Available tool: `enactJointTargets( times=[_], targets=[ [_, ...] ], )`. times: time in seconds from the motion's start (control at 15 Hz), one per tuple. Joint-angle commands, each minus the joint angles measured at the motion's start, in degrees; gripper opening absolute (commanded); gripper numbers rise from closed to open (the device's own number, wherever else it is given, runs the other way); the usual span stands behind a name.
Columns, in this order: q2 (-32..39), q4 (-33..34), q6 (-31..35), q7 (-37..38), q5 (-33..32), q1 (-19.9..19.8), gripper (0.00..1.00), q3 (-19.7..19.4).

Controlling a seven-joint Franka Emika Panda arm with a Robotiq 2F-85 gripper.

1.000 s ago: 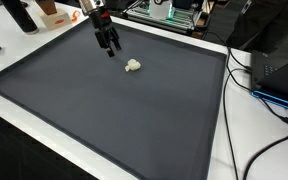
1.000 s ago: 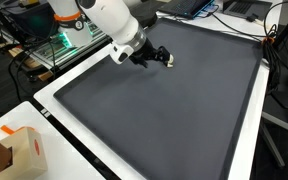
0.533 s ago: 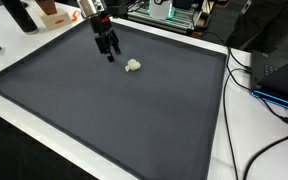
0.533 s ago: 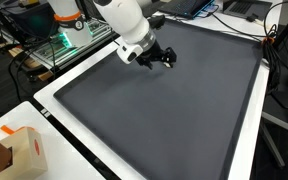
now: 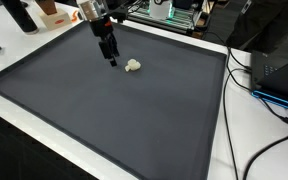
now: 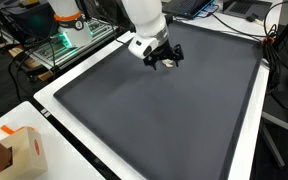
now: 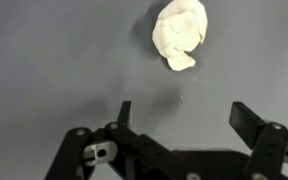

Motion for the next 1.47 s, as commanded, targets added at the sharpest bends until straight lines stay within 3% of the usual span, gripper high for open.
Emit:
enactJointTargets(
  times=[0.0, 0.53, 1.4],
  targets=[
    [1.3, 1.8, -0.6, 3.1, -9.9, 1.4, 1.0, -0.2],
    [1.0, 4.9, -0.6, 1.9, -28.0, 4.6, 1.0, 1.5],
    [-0.3, 6.3, -3.8, 1.6, -60.8, 16.0, 1.0, 0.8]
  ],
)
